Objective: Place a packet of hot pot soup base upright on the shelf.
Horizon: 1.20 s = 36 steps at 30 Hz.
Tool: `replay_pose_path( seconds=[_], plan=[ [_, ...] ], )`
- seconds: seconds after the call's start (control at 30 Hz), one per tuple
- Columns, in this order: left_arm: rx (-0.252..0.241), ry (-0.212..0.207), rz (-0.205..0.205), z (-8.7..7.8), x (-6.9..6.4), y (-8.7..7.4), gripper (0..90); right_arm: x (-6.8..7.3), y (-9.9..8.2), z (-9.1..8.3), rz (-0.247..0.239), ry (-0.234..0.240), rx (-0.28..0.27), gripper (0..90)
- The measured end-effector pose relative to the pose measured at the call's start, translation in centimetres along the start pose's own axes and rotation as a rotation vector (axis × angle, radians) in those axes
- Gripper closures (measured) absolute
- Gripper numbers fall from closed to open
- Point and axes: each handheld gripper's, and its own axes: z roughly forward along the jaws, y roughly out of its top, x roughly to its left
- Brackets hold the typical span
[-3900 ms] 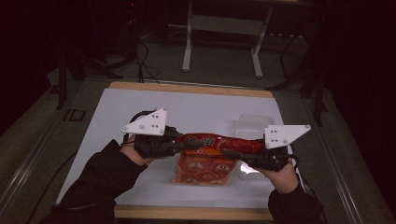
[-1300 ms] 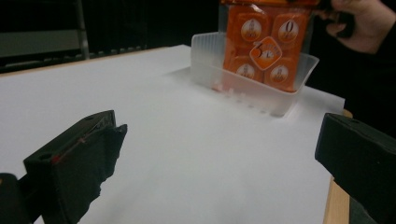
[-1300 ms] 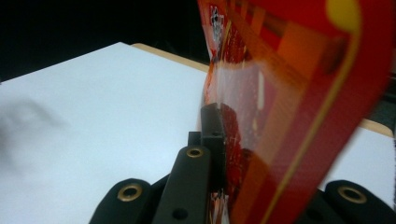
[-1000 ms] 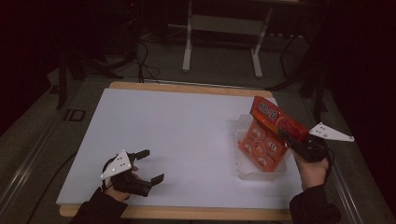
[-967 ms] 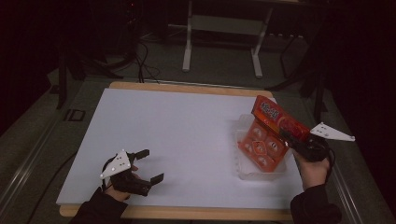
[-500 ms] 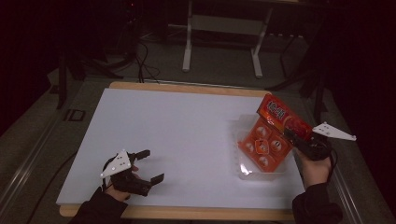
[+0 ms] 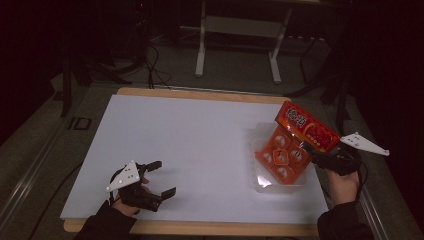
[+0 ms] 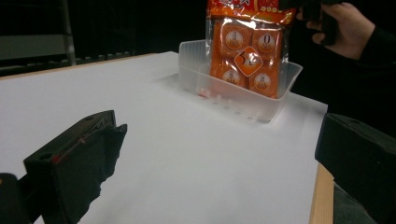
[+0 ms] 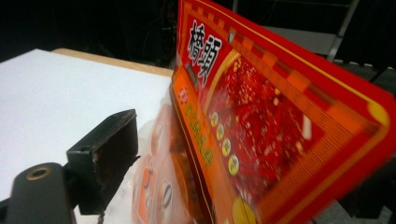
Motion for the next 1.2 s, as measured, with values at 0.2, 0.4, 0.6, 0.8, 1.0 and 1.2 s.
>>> replay_pose_path(
  seconds=[0.2,0.4,0.6,0.8,1.0,1.2],
  plan=[
    [-0.005,-0.016,0.006,0.0,-0.1,0.1,0.0,-0.1,-0.7,-1.5,0.021,-0.030,0.012,13.8],
    [-0.008,-0.024,0.012,-0.1,-0.2,0.1,0.0,1.1,-1.7,-3.6,0.010,-0.064,0.017,14.0],
    [-0.009,-0.020,0.011,-0.2,-0.2,0.1,0.0,2.8,-2.0,-5.1,-0.006,-0.037,0.010,14.1],
    [-0.005,-0.019,0.014,-0.2,-0.3,0.1,0.0,4.3,-1.9,-5.5,-0.019,0.001,0.002,14.4],
    [-0.011,-0.018,0.013,-0.3,-0.3,0.2,0.0,5.4,-1.6,-5.1,-0.027,0.065,-0.009,15.4],
    [-0.010,-0.013,0.017,-0.3,-0.3,0.2,0.0,6.4,-1.0,-4.4,-0.035,0.110,-0.023,14.8]
  ],
)
